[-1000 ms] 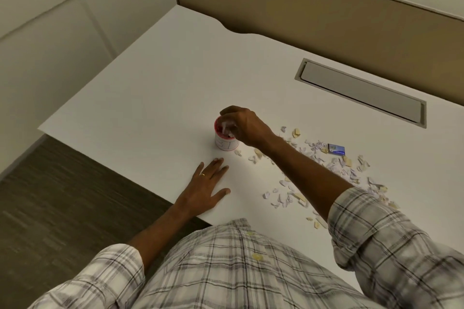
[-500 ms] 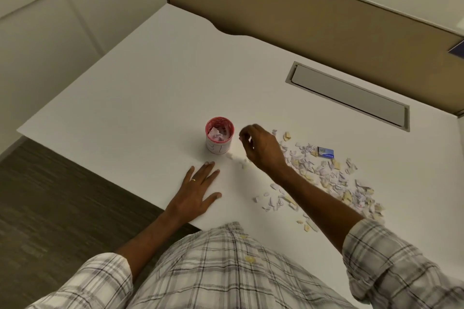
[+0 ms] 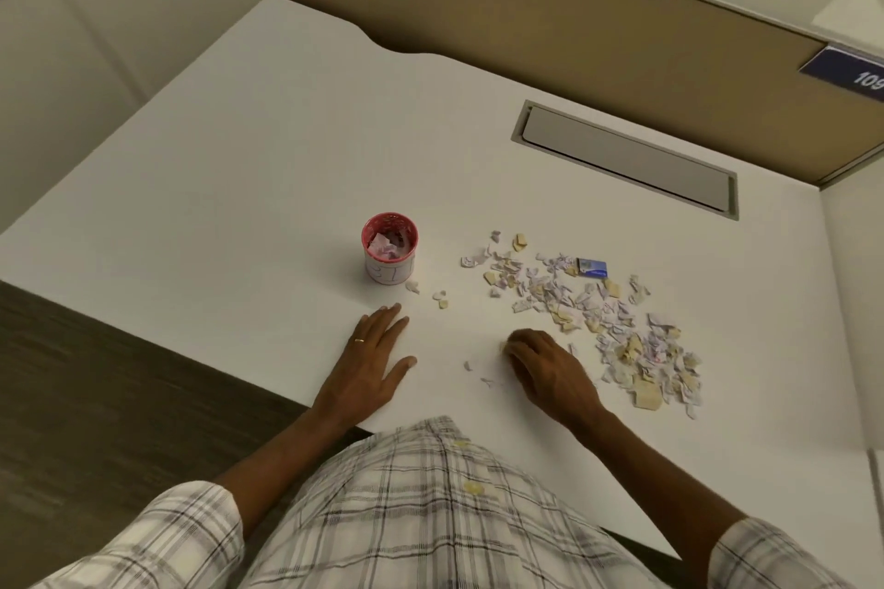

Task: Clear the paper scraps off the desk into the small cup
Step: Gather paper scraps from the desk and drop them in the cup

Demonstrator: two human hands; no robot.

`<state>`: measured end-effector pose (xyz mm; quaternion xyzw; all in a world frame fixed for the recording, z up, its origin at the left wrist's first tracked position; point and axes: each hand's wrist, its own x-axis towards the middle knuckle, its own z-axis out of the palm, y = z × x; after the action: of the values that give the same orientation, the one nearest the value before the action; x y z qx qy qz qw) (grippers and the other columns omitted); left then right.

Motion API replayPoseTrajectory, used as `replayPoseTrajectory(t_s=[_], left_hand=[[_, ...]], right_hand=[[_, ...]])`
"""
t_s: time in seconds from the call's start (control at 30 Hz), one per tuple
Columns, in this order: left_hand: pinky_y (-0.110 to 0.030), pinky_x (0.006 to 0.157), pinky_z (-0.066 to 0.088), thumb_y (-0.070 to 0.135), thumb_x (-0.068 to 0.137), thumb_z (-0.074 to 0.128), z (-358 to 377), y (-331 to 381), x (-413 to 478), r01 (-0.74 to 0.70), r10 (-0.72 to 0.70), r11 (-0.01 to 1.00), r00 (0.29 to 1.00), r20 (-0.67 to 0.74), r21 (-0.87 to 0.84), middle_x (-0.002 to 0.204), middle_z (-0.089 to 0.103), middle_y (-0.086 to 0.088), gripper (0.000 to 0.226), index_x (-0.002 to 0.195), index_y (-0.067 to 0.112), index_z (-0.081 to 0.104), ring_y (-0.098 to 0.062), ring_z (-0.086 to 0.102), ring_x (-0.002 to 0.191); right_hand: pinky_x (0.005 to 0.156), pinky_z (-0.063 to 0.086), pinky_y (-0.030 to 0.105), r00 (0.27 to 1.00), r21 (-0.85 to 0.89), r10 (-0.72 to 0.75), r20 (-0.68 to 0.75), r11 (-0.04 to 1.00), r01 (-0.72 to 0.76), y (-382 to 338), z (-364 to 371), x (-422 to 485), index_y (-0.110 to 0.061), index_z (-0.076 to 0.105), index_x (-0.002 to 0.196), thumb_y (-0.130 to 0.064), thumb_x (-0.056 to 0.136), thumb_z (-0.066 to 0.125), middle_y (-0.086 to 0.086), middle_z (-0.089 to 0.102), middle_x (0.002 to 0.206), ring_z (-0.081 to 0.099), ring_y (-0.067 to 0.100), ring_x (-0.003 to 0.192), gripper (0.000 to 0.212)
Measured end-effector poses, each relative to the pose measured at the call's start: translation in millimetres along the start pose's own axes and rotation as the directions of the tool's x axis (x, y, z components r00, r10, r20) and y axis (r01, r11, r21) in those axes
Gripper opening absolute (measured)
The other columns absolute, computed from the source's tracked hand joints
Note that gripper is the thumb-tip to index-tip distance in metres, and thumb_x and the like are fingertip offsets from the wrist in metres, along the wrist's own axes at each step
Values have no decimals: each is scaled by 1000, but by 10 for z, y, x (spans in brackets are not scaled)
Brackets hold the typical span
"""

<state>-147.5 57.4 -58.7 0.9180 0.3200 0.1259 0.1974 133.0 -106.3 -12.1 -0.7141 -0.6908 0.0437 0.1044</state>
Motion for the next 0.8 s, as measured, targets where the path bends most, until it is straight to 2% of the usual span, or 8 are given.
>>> replayPoseTrajectory(t_s=[0.13,0.23,0.33,0.4,0.47,0.6,0.73,0.8], left_hand=[[-37,123,23,64,96,37,21,205,294,-27,27,1000,999,41,-4,165,12,4,76,155,17,26,-13,9,153],[-39,125,12,78,89,32,55,440,536,-15,7,995,997,73,99,166,1,0,93,158,18,13,-18,-2,154],[-41,124,4,87,82,28,108,645,674,-2,-16,992,991,135,130,166,-7,-3,103,159,23,6,-21,-8,154],[-42,125,4,89,81,26,166,744,691,-46,25,993,981,193,108,166,-8,-3,102,159,26,7,-20,-9,154],[-42,126,8,86,82,28,226,817,643,-140,117,987,964,241,79,166,-3,-1,97,158,26,14,-17,-6,154],[-35,123,23,64,94,44,315,920,521,-308,309,951,929,202,-37,163,24,-2,67,148,24,43,-17,13,153],[-42,107,47,18,94,64,318,937,533,-320,319,940,947,-24,-117,139,58,-11,28,120,13,70,-27,50,135],[-45,105,46,12,94,62,286,874,583,-247,238,966,966,-103,-78,136,59,-11,27,120,11,70,-28,50,134]], right_hand=[[81,61,39,959,34,270,-84,963,-268,265,-143,-440,-17,63,123,-27,97,65,5,58,136,62,25,114,28],[100,55,40,903,130,425,-72,901,-413,326,-177,-678,-21,50,140,-48,96,64,3,43,151,50,25,133,54],[120,26,42,865,199,501,35,844,-497,205,-101,-768,-28,23,159,-67,86,65,2,17,168,19,25,155,93],[126,9,42,861,171,503,79,844,-509,94,-22,-737,-30,11,162,-73,85,61,2,4,171,1,23,159,101],[128,6,43,878,136,471,89,867,-479,-4,37,-649,-25,16,162,-69,91,55,5,5,171,-2,25,159,92],[119,40,46,926,178,375,39,909,-376,-83,43,-487,-17,53,146,-39,105,51,10,36,161,31,29,151,47],[102,53,42,920,177,387,-61,911,-372,22,-56,-436,-15,66,126,-18,103,56,9,51,148,52,27,134,25],[95,57,42,893,208,440,-98,886,-414,107,-124,-433,-16,67,125,-20,100,62,5,51,147,58,25,125,26]])
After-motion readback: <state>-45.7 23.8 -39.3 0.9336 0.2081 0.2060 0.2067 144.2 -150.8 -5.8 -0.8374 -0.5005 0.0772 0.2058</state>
